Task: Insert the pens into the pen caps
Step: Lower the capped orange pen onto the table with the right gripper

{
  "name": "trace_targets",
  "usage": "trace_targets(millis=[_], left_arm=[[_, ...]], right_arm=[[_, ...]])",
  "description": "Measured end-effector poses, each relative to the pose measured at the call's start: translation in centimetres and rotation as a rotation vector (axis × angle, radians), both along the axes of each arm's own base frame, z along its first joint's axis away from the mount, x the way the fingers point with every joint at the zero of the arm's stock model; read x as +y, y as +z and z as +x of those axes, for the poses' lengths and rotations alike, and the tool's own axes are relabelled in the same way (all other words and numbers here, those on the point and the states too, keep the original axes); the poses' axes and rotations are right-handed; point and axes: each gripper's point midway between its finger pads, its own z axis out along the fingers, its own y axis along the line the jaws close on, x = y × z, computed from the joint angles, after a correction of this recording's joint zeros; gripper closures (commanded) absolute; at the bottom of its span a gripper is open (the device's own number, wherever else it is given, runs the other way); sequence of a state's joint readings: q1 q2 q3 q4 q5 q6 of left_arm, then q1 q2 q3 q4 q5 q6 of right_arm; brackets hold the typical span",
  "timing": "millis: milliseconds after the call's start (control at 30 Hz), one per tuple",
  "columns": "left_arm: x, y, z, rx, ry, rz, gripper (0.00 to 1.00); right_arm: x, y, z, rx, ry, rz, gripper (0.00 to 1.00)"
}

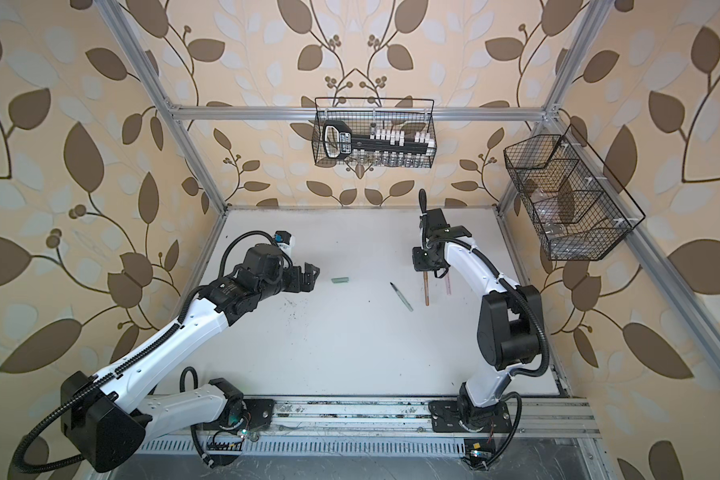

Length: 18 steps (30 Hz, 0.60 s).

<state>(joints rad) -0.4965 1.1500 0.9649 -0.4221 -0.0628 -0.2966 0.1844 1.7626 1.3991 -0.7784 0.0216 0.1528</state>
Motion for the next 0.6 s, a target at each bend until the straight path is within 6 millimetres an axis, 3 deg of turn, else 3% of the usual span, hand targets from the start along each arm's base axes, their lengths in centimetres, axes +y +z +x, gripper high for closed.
trace_targets(millis=[167,433,600], left_arm=[[0.1,-0.8,-0.3,0.031,-0.002,0.015,0.01],[0.2,-0.8,-0.4,0.032,0.003,0.016,0.01],[0.6,-0.5,-0.6,0.02,0.016,0.018,0.01]], right_arm=[[-0.4,-3.3,1.2,0.071,-0.001,-0.014,1.0],[-0.3,-3.7,4.1,0.043,-0.003,0.01,1.0],[-0.1,-5.1,5.0,0.049,-0.002,0.012,1.0]])
